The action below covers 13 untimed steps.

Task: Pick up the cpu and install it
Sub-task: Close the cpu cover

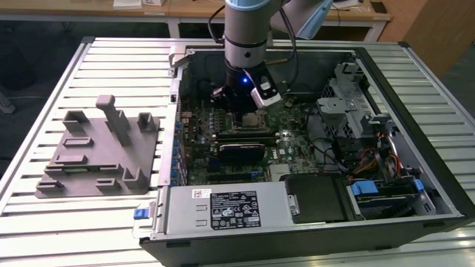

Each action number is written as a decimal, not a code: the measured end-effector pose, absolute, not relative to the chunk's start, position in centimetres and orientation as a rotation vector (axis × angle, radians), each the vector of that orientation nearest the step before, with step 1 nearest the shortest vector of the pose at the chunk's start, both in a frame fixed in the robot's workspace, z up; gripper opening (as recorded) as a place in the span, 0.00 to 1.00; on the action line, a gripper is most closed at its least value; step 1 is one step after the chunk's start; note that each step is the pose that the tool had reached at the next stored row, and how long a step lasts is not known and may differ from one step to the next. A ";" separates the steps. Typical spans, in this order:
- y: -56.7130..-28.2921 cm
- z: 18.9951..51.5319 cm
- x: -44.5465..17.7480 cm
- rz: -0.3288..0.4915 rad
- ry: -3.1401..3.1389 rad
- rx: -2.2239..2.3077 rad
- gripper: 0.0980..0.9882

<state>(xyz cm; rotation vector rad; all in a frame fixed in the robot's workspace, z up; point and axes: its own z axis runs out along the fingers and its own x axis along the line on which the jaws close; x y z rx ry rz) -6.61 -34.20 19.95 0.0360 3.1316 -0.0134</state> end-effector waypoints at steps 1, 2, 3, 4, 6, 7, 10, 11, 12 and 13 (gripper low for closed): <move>-34.2 19.9 -6.6 -0.013 3.131 0.036 0.01; -34.2 19.9 -6.5 -0.012 3.131 0.036 0.01; -34.2 19.9 -6.5 -0.013 3.131 0.036 0.01; -34.2 19.9 -6.5 -0.013 3.131 0.036 0.01; -34.2 19.9 -6.5 -0.013 3.131 0.036 0.01; -34.2 20.0 -6.5 -0.013 3.131 0.036 0.01; -34.2 20.2 -6.4 -0.012 3.131 0.035 0.01; -34.2 20.4 -6.5 -0.013 3.131 0.035 0.01; -34.2 20.5 -6.5 -0.013 3.131 0.036 0.01; -34.2 20.6 -6.5 -0.013 3.131 0.036 0.01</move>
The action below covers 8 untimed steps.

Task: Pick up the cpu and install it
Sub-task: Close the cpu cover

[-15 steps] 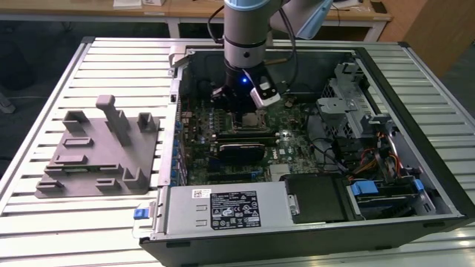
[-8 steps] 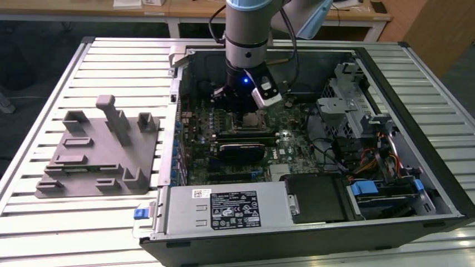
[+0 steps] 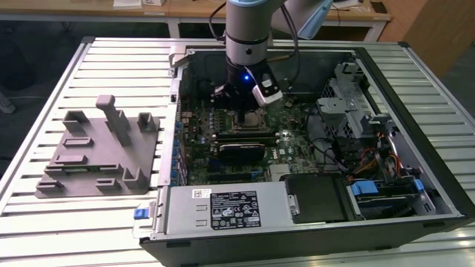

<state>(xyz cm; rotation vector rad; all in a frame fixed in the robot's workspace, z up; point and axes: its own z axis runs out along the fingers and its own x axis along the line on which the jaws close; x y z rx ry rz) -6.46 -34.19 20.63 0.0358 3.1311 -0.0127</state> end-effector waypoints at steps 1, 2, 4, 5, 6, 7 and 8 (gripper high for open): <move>-34.2 20.8 -6.5 -0.013 3.131 0.036 0.01; -34.2 20.9 -6.5 -0.013 3.131 0.036 0.01; -34.2 21.3 -6.5 -0.013 3.131 0.036 0.01; -34.2 21.5 -6.5 -0.013 3.131 0.036 0.01; -34.2 21.7 -6.5 -0.013 3.131 0.036 0.01; -34.2 21.9 -6.5 -0.013 3.131 0.036 0.01; -34.2 22.1 -6.5 -0.013 3.131 0.036 0.01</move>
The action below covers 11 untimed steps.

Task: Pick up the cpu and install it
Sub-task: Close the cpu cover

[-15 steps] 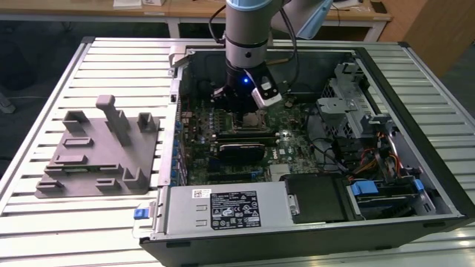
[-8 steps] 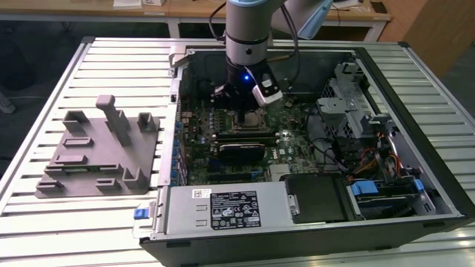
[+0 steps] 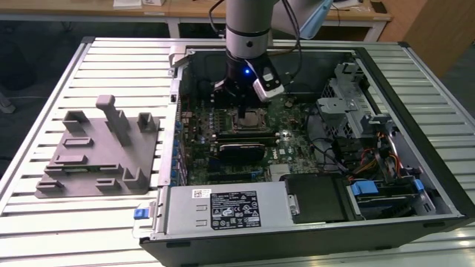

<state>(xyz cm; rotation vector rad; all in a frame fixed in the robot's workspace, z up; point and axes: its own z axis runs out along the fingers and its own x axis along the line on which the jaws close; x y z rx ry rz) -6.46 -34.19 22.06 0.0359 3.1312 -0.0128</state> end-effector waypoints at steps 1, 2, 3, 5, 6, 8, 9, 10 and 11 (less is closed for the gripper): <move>-34.2 22.2 -6.5 -0.013 3.131 0.036 0.01; -34.2 22.2 -6.5 -0.013 3.131 0.036 0.01; -34.2 22.2 -6.5 -0.013 3.131 0.036 0.01; -34.2 22.2 -6.5 -0.013 3.131 0.036 0.01; -34.2 22.2 -6.5 -0.013 3.131 0.036 0.01; -34.2 22.2 -6.4 -0.013 3.131 0.036 0.01; -34.2 22.2 -6.3 -0.013 3.131 0.036 0.01; -34.2 22.2 -6.1 -0.013 3.131 0.036 0.01; -34.2 22.2 -5.8 -0.013 3.131 0.036 0.01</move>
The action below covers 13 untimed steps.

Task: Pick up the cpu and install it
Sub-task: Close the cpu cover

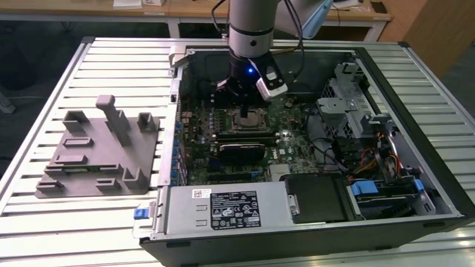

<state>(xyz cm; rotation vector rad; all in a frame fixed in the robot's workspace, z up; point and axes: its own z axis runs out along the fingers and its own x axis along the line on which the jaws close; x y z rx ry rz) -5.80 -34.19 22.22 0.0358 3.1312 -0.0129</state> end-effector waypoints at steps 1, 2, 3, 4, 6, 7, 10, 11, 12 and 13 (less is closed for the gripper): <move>-34.2 22.2 -5.5 -0.013 3.131 0.036 0.01; -34.2 22.2 -5.1 -0.013 3.131 0.036 0.01; -34.2 22.2 -4.7 -0.013 3.131 0.036 0.01; -34.2 22.2 -4.4 -0.013 3.131 0.036 0.01; -34.2 22.2 -4.2 -0.013 3.131 0.036 0.01; -34.2 22.2 -4.2 -0.013 3.131 0.039 0.01; -34.2 22.3 -4.2 -0.014 3.131 0.070 0.01; -34.2 22.3 -4.2 -0.013 3.131 0.077 0.01; -34.2 22.4 -4.2 -0.013 3.130 0.083 0.01; -34.2 22.6 -4.2 -0.013 3.130 0.088 0.01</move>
